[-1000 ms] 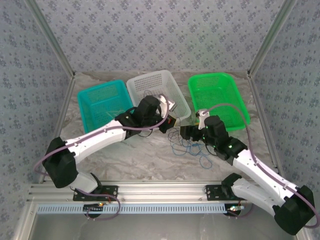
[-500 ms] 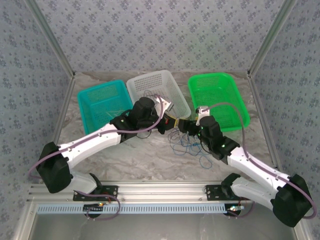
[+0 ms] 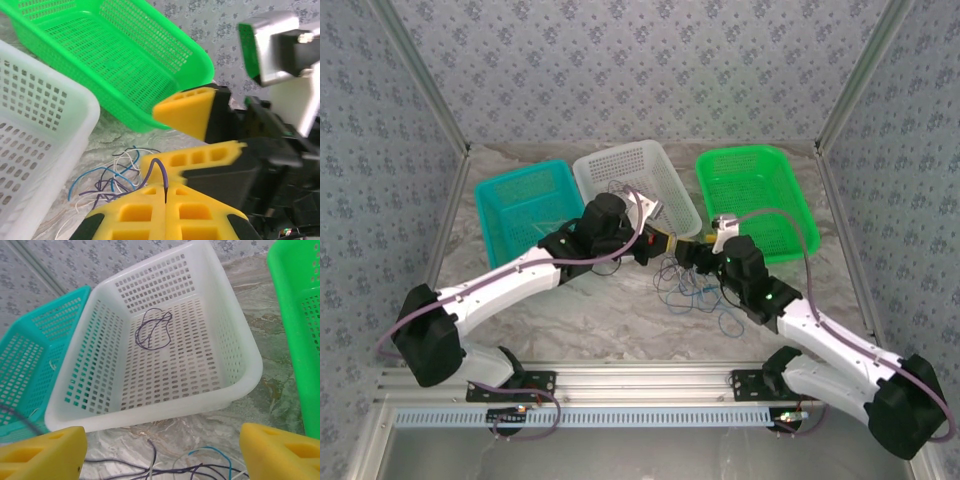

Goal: Untangle the cables

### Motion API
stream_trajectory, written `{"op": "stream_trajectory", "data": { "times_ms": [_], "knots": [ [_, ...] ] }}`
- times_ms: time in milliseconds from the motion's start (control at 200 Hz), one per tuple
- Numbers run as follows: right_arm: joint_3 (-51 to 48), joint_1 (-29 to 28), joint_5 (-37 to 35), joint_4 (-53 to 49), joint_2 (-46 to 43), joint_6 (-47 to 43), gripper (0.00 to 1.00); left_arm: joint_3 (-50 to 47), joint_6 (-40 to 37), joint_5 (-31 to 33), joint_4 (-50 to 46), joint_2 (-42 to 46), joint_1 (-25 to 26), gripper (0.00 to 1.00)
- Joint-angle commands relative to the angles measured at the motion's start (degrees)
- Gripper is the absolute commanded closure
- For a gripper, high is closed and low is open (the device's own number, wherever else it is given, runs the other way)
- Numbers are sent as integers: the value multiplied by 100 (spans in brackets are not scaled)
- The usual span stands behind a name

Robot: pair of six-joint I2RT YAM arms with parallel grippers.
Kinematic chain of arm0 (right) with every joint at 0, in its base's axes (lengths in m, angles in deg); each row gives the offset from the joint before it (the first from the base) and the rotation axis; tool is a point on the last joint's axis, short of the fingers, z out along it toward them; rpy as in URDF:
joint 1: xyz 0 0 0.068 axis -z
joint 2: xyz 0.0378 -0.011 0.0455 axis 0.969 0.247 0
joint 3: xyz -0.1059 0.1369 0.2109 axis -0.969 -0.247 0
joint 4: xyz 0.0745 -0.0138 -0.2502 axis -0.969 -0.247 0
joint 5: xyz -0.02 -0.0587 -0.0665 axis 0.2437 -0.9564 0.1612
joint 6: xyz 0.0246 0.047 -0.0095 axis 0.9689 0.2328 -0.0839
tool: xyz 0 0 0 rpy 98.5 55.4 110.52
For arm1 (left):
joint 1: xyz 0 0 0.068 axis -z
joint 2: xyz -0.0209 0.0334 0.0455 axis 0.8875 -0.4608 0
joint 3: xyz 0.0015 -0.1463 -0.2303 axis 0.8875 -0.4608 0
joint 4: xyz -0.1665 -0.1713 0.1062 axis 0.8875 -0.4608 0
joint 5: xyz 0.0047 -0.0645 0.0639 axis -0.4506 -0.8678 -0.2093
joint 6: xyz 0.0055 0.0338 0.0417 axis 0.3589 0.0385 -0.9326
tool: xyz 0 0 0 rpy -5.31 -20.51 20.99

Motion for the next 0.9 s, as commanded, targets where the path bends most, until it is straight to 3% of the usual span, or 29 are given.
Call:
{"op": "stream_trajectory", "data": {
  "times_ms": [0,230,590,750,899],
  "knots": [
    [-3,-6,230,-218,-173,55,18,55,50,89,197,48,-39,100],
    [21,6,314,-105,-13,25,18,124,146,-145,393,15,-28,100],
    [417,43,422,674,1021,60,18,135,195,-449,562,128,82,100],
    [567,45,265,606,1329,173,18,95,186,-610,606,202,130,100],
    [849,52,181,-186,1645,289,20,92,122,-487,642,404,122,100]
  ]
}}
